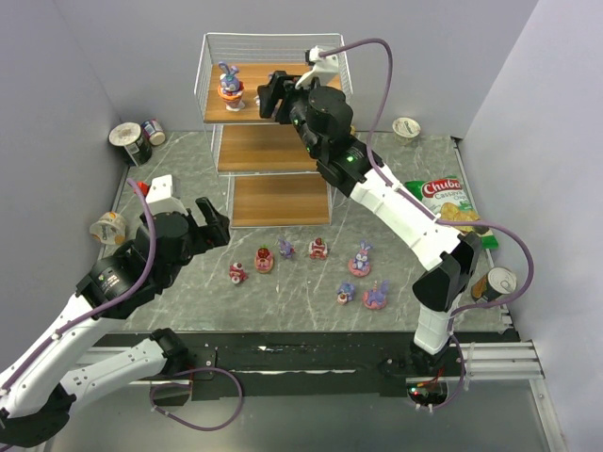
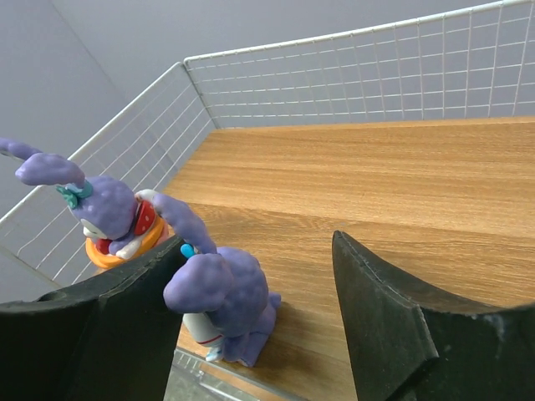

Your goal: Place and organize the plastic toys onto the shelf

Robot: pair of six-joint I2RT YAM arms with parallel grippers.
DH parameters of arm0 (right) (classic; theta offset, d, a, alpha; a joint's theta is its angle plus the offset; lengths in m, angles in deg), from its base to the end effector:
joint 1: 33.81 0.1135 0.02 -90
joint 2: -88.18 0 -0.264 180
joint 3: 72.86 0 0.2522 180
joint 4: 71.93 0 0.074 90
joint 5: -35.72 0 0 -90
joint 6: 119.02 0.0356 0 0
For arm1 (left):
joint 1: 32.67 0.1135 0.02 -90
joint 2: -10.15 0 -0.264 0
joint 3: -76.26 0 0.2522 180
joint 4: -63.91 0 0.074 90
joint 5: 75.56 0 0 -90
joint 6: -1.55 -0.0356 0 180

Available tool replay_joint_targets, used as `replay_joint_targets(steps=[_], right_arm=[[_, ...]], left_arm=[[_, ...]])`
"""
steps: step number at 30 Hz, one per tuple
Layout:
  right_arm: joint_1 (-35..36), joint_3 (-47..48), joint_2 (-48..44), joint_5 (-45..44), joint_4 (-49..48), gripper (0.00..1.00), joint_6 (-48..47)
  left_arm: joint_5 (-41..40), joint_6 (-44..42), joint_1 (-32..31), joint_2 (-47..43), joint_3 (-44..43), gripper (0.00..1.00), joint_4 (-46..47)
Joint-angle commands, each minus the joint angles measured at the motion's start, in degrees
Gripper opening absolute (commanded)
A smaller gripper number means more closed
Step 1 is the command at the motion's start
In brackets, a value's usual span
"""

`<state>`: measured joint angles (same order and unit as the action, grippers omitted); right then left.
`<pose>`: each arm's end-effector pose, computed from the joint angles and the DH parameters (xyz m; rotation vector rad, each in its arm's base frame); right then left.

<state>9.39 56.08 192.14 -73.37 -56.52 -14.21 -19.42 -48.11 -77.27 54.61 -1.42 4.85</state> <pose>0.3130 0.2780 0.4941 -0.0740 1.4383 0.6023 0.1106 -0.0812 0.3914 -0.2956 1.9380 -0.3826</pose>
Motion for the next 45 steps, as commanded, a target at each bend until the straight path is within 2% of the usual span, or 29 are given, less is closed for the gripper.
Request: replay_joint_targets(steps=[1,16,26,31,37,40,41,43,44,45], right_arm=[[-0.4,2.5,-2.8,-0.9,0.3,0.73,0.2],[-0.5,0.8,-5.6,1.4,-1.4,0.73,0.2],[-0.4,3.0,-5.9,1.8,-0.2,0.7,0.5],[-0.2,-1.3,-9.3,4.1,0.1,0.66,0.4],[0.3,-7.4,-14.2,5.9,1.4,0.49,0.0],[0.5,-8.8,-15.5,8.1,2.6,0.36,0.0],[0.6,-8.9,-15.5,8.7,3.3,0.24,0.2],[0.6,-9.4,-15.5,10.6,3.5,0.13,0.5],[0.5,-9.4,-15.2,11.3,4.0,0.03,1.2],[0.6,-8.8,-14.9,12.1,4.3,0.0,1.3]], left_arm=[[-0.1,1.1,0.0,-0.4,-1.0,0.96,0.2],[-0.1,1.5,0.0,-0.7,-0.9,0.96,0.1],[-0.1,1.8,0.0,-0.9,-0.9,0.96,0.2],[0.1,1.8,0.0,-0.9,-0.5,0.96,0.5],[0.5,1.8,0.0,-0.8,-0.2,0.96,0.7],[0.6,1.8,0.0,-0.8,0.1,0.96,0.9],[0.8,1.8,0.0,-0.7,0.1,0.96,1.2],[1.0,1.8,0.0,-0.7,0.4,0.96,1.4],[1.2,1.7,0.0,-0.5,0.4,0.96,1.4],[1.2,1.7,0.1,-0.4,0.5,0.96,1.5]])
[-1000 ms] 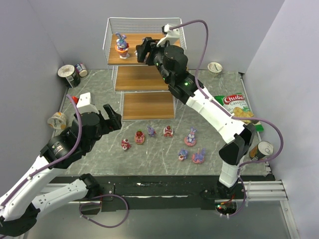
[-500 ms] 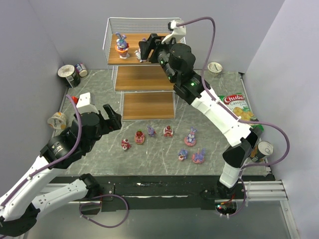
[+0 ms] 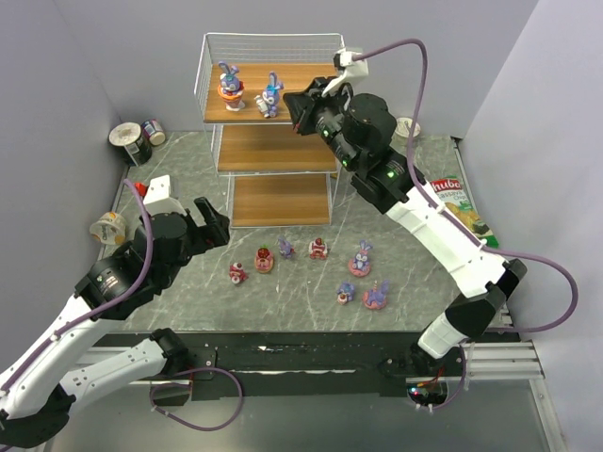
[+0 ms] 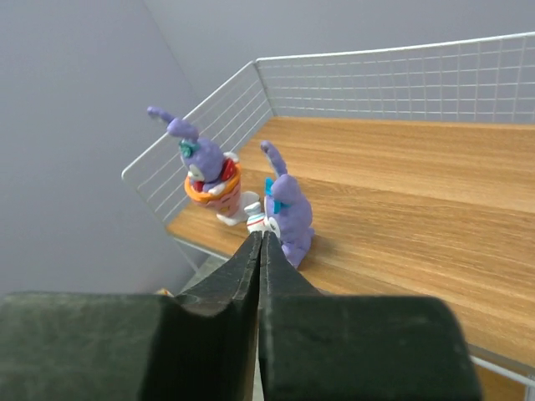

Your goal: Place and organize the plastic toys onto the shelf

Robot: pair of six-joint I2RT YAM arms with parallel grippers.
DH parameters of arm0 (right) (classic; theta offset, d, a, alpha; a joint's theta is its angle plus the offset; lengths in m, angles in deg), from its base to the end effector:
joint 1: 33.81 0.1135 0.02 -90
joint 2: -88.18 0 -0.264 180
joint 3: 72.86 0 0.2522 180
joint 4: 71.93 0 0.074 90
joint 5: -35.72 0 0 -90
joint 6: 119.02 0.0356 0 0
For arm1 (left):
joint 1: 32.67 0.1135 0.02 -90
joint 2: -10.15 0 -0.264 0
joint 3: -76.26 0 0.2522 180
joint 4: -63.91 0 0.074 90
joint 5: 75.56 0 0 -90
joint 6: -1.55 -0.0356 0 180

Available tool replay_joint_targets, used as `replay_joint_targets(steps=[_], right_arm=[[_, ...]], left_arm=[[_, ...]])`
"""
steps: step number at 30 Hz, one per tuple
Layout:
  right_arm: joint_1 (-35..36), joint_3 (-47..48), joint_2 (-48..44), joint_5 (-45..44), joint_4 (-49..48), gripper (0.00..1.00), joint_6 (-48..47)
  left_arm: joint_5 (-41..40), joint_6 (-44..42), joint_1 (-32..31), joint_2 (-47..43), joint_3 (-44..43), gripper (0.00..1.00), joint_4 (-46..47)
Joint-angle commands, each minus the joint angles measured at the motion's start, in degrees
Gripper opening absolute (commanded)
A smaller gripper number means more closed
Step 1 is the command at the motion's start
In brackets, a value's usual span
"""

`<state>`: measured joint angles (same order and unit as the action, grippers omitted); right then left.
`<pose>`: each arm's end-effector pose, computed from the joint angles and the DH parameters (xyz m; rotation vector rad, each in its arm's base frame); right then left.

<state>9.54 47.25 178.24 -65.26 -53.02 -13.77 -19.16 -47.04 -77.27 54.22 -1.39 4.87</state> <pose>0.2559 0.2322 0.5248 -0.1822 1.4060 0.7200 0.1093 -0.0801 0.3921 -0.3131 1.9332 -0.4038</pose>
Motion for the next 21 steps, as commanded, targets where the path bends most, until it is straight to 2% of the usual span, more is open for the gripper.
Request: replay_joint_targets(steps=[1,9,21], right_arm=[[0.2,0.4,-0.6,4.7,1.4,0.0,1.1],[-1.8,3.1,3.4,13.3,4.1,0.0,7.4],[-4.2,3.4,4.8,14.1,4.5,0.0,8.7]], left_arm=[[1.0,0.6,0.0,0.0,0.4,0.96,1.5],[0.9,0.7,0.1,0.9,-0.2,0.97,1.3],[0.9,0.4,0.1,1.4,-0.3,0.96,1.5]])
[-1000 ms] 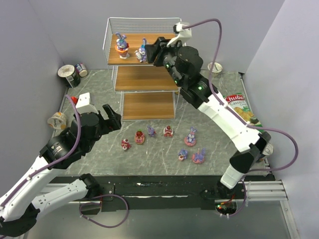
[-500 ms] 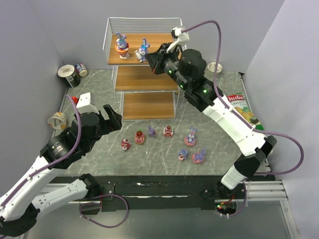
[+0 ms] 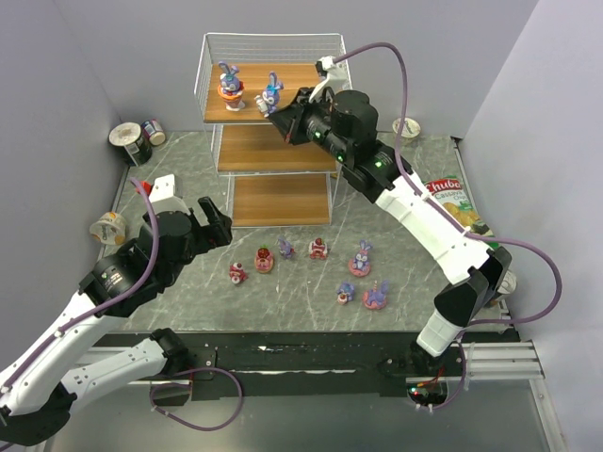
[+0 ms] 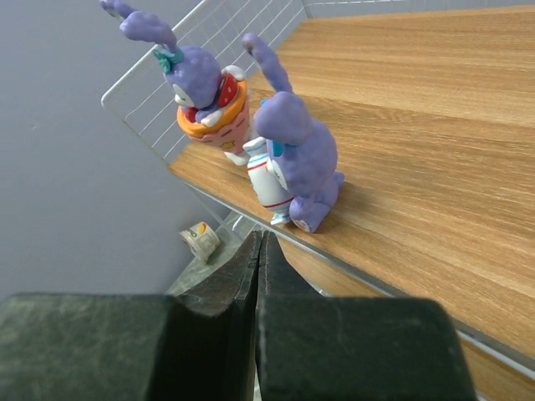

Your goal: Place and organize the plastic toys onto the shelf

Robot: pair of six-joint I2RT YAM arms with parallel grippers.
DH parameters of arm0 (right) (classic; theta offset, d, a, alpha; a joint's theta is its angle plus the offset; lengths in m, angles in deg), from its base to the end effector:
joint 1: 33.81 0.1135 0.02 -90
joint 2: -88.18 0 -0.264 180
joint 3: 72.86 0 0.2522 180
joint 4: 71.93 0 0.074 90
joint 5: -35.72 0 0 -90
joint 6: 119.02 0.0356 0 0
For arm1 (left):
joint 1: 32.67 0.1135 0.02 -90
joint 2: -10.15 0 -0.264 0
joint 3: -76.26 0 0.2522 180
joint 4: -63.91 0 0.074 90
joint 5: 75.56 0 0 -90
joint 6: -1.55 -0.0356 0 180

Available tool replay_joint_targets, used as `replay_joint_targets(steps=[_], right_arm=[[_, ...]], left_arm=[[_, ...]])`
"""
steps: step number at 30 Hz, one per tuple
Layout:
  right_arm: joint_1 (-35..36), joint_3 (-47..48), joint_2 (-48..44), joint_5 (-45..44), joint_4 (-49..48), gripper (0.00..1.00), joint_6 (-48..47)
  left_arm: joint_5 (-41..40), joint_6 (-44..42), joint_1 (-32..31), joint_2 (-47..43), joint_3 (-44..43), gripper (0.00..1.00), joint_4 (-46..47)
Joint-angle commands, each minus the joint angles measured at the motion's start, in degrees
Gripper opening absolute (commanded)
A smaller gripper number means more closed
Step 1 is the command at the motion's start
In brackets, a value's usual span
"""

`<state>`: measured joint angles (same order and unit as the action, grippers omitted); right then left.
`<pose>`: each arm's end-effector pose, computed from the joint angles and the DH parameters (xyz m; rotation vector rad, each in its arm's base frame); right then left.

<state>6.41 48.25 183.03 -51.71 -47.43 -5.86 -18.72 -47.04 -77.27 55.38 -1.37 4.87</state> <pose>0.2876 0.2453 0.4915 -0.2759 1.5885 0.9039 0.1132 -0.0843 0.3895 -0.3029 1.9532 -0.3950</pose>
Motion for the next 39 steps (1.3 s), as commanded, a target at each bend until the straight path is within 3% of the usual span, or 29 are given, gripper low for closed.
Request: replay_joint_targets(steps=[1,39], right_arm=[[-1.0,2.4,0.2,0.3,-1.1,0.0,0.7],[-2.3,4.3,2.3,-5.3,-3.8,0.0,-0.3]], left_arm=[[0.5,0.3,0.3,0.3,-0.4,0.96,1.5],[1.1,-0.2,1.1,0.8,-0.2,0.96,1.9]])
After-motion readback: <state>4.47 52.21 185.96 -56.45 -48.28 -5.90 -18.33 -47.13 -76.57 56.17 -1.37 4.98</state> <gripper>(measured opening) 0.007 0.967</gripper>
